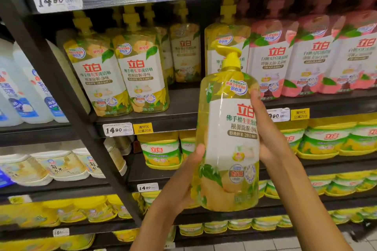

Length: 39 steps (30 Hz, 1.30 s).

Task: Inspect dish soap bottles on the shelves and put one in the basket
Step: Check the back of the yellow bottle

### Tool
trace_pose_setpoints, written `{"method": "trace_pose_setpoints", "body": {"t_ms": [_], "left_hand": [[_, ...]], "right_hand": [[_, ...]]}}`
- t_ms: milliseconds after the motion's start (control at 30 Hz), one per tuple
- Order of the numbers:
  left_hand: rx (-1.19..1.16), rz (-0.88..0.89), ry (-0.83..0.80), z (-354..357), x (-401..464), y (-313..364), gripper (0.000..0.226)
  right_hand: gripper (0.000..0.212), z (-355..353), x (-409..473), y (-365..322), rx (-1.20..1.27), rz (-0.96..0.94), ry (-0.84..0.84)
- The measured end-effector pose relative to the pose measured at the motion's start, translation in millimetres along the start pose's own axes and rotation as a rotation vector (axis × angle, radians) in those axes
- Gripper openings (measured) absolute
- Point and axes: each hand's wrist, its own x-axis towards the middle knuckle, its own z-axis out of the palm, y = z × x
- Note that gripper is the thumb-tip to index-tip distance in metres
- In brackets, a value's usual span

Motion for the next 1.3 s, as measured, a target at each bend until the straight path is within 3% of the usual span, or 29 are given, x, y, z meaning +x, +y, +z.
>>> {"method": "trace_pose_setpoints", "body": {"t_ms": [100,267,433,567,700,833,867,967,1000,1200,1300], "left_hand": [[0.165,0.151,0.092,3.5,1.2,5.8,0.060],[0.246,0.242,0.264,16.2,7.3,-1.0,0.059],[0.230,0.311,0.348,-4.0,29.0,19.4,0.061],[0.246,0.413,0.376,-23.6,51.8,40.9,0.048],[0.267,0.508,0.417,-40.4,71.3,57.9,0.056],[0.304,0.588,0.454,-56.2,87.8,66.6,0.056],[0.316,0.609,0.465,-59.4,91.9,68.3,0.059],[0.319,0.640,0.472,-66.5,103.1,71.1,0.066],[0.322,0.649,0.475,-68.2,106.4,70.7,0.066],[0.322,0.665,0.504,-76.2,120.3,65.1,0.074],[0.320,0.649,0.541,-74.5,123.7,60.6,0.079]], "right_hand": [[0.055,-3.5,2.6,0.9,-0.045,-0.040,0.030],[0.085,6.8,13.0,6.9,-0.136,-0.021,0.005],[0.059,31.2,46.9,-9.1,-0.169,-0.083,-0.050],[0.072,52.7,73.8,-17.7,-0.204,-0.150,-0.012],[0.055,67.5,96.6,-18.7,-0.207,-0.241,0.002],[0.108,77.9,110.9,-17.8,-0.276,-0.332,0.053],[0.105,79.3,113.5,-17.8,-0.294,-0.366,0.057],[0.063,79.6,121.0,-16.3,-0.346,-0.480,0.051],[0.060,80.2,122.2,-15.3,-0.359,-0.509,0.058],[0.087,80.0,130.7,-8.2,-0.373,-0.606,0.105],[0.086,80.5,136.2,-1.2,-0.381,-0.658,0.126]]}}
